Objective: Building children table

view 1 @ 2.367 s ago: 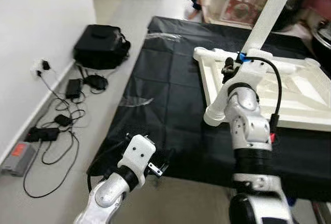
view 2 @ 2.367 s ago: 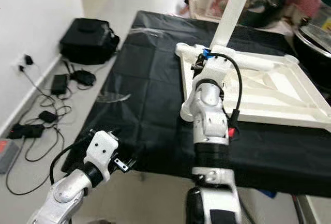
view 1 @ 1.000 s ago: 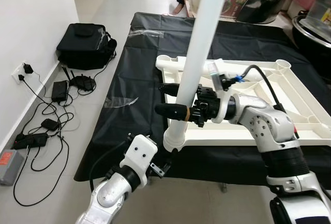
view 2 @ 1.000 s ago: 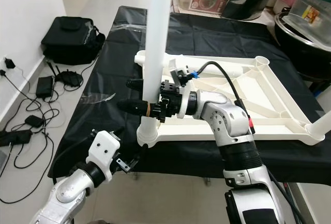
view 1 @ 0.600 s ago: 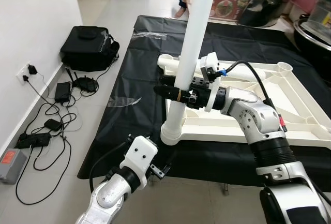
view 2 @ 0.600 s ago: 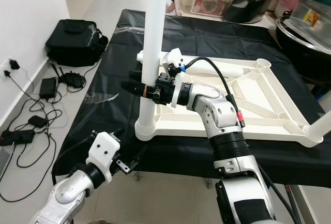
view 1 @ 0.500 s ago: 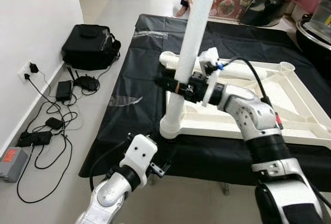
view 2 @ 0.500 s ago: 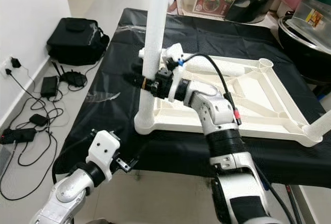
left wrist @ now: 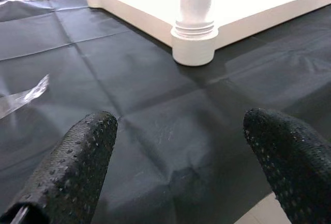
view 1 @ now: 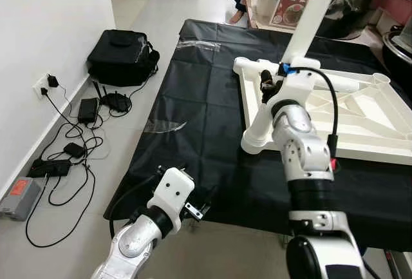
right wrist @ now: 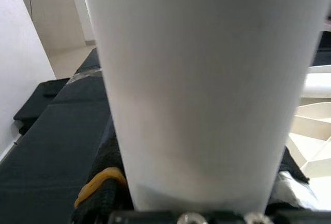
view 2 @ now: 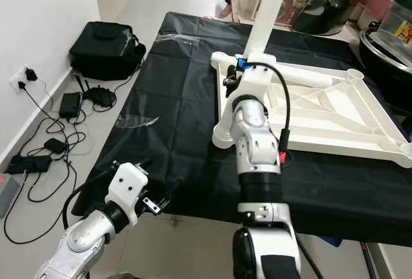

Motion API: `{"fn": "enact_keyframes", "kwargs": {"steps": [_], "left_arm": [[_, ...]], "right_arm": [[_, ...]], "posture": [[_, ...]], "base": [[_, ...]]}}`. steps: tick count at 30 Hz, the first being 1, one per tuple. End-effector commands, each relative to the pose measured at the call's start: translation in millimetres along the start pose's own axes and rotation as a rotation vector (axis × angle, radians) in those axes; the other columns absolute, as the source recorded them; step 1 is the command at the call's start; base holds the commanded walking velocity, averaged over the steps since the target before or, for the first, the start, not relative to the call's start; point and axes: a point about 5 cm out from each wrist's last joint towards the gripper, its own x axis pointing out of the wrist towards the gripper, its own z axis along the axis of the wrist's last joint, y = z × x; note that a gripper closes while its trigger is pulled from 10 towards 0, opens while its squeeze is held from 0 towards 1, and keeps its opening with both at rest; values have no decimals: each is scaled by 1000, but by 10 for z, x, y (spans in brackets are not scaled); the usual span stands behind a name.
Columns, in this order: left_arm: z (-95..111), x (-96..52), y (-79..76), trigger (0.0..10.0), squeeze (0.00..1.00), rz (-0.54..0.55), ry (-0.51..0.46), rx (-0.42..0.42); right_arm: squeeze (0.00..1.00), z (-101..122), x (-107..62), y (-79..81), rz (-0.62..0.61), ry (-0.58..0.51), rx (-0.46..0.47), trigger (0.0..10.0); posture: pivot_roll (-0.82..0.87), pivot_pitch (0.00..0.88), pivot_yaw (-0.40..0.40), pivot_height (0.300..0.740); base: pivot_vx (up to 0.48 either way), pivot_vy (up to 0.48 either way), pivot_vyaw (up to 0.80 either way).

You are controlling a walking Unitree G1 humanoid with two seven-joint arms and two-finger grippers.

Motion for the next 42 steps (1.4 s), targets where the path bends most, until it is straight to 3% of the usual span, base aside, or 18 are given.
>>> {"fn": "enact_keyframes", "kwargs": {"steps": [1,2,3,4,5,8,10,11,12,13,15,17,19,24,25,34,35,42], "left_arm": [[-18,-4,-19,10000,0,-7,12,3],[-18,-1,-22,10000,0,-8,12,2],[-19,3,-25,10000,0,-9,13,0],[-19,3,-25,10000,0,-9,13,0],[-17,6,-27,10000,0,-9,11,-1],[-15,9,-28,10000,0,-8,10,-2],[-16,8,-26,10000,0,-4,10,-2],[-16,8,-26,10000,0,-4,10,-2],[-17,7,-25,10000,0,-3,10,-2],[-17,7,-25,10000,0,-3,10,-2],[-21,7,-25,10000,0,-5,11,-2],[-21,7,-25,10000,0,-5,11,-2],[-24,7,-25,10000,0,-7,13,-2],[-24,6,-24,10000,0,-6,13,-1],[-23,5,-21,10000,0,-5,14,0],[-25,6,-20,10000,0,-6,16,-3],[-25,5,-20,10000,0,-5,16,-3],[-24,5,-21,10000,0,-4,15,-2]], "right_arm": [[0,-273,-25,17,7,136,-1,10000],[675,-273,-26,220,170,141,36,10000],[675,-259,-28,358,300,138,79,10000],[675,-259,-28,358,300,138,79,10000],[1000,-234,-24,420,408,132,109,10000],[1000,-207,-23,442,478,126,132,10000],[1000,-73,-83,421,773,108,104,10000],[1000,-73,-83,421,773,108,104,10000],[1000,-27,-129,403,892,111,99,10000],[1000,-27,-129,403,892,111,99,10000],[1000,77,-276,271,1163,90,38,10000],[1000,77,-276,271,1163,90,38,10000],[1000,129,-337,161,1313,97,4,10000],[1000,155,-344,131,1369,99,14,10000],[0,150,-351,141,1389,101,5,10000],[0,108,-465,143,1574,166,44,10000],[0,88,-433,143,1544,172,36,0],[0,98,-316,143,1427,127,14,0]], "posture": [[145,94,-94,740],[141,94,-95,740],[141,93,-96,740],[141,93,-96,740],[145,95,-99,740],[145,95,-99,740],[142,93,-97,740],[142,93,-97,740],[142,94,-96,740],[142,94,-96,740],[142,92,-99,740],[142,92,-99,740],[145,91,-100,740],[146,91,-99,740],[147,94,-97,740],[146,94,-97,740],[147,95,-97,740],[145,94,-97,740]], "base": [[0,0,0],[0,0,0],[0,0,0],[0,0,0],[0,0,0],[0,0,0],[0,0,0],[0,0,0],[0,0,0],[0,0,0],[0,0,0],[0,0,0],[0,0,0],[0,0,0],[0,0,0],[0,0,0],[0,0,0],[0,0,0]]}}
